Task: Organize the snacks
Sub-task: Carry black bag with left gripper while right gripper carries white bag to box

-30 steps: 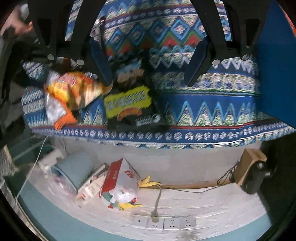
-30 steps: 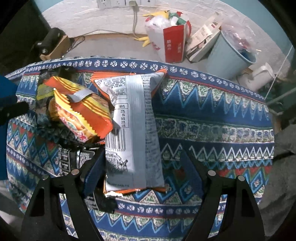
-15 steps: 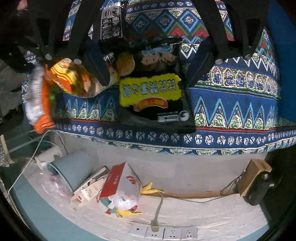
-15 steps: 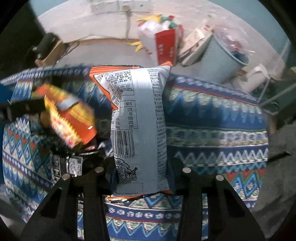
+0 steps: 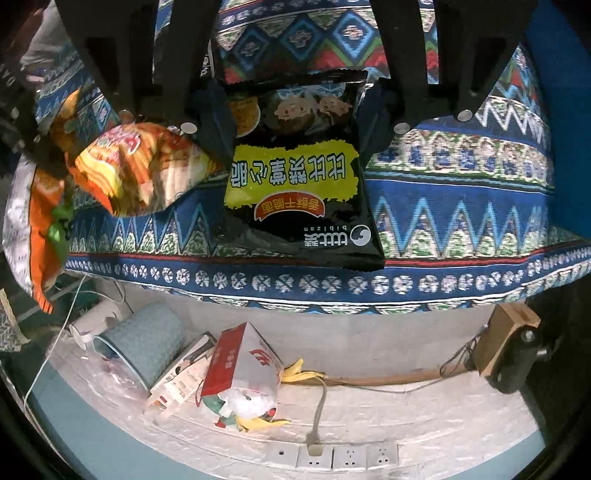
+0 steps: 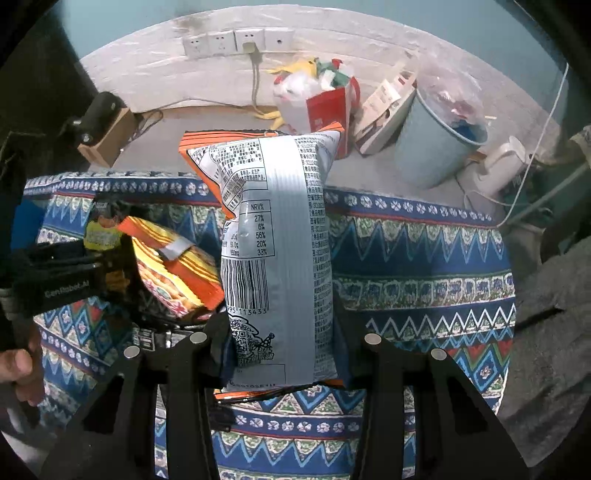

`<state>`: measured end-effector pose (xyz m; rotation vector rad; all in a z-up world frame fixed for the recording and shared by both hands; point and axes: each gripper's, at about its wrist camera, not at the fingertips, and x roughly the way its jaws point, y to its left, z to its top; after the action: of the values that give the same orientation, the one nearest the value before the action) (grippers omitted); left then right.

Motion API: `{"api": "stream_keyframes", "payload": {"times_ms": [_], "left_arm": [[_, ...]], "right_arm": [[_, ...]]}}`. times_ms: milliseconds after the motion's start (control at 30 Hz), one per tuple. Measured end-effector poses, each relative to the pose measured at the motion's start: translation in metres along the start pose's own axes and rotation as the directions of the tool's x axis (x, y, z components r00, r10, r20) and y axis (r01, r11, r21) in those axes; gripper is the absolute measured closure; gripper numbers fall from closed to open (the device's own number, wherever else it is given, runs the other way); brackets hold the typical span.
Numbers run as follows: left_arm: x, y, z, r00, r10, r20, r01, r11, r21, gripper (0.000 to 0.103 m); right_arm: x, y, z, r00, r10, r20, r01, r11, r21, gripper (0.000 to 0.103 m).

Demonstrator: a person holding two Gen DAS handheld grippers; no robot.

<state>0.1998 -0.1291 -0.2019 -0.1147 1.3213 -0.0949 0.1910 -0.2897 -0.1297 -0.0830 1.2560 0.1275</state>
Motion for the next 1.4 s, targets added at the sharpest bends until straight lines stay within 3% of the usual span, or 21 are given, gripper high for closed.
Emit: {"api": "stream_keyframes", "payload": {"times_ms": [200, 533, 833, 1167, 1400], "left_arm": [[-0.013, 0.013, -0.008, 0.999, 0.032, 0.013, -0.032, 0.998, 0.046, 0.045], [-0.066, 0.027, -0.024, 0.990, 0.098, 0.097, -0.110, 0.985, 0.132, 0.045], [-0.119, 0.037, -0.044, 0.983, 0.095, 0.158, -0.125, 0.973, 0.193, 0.044], [-0.162, 0.068, -0.068, 0.972, 0.123, 0.201, -0.164, 0.965, 0.202, 0.044], [-0.182, 0.103, -0.080, 0.971, 0.112, 0.211, -0.148, 0.975, 0.163, 0.044]], "right_arm": [[-0.013, 0.007, 0.002, 1.000, 0.007, 0.019, -0.007, 1.000, -0.005, 0.063], [-0.048, 0.026, 0.002, 0.997, 0.030, 0.069, -0.029, 0.999, -0.027, 0.063], [-0.073, 0.063, -0.004, 0.991, 0.081, 0.103, -0.071, 0.993, -0.097, 0.063], [-0.089, 0.100, -0.004, 0.987, 0.109, 0.118, -0.090, 0.984, -0.153, 0.063], [-0.096, 0.128, 0.000, 0.984, 0.131, 0.124, -0.106, 0.976, -0.191, 0.063]]}}
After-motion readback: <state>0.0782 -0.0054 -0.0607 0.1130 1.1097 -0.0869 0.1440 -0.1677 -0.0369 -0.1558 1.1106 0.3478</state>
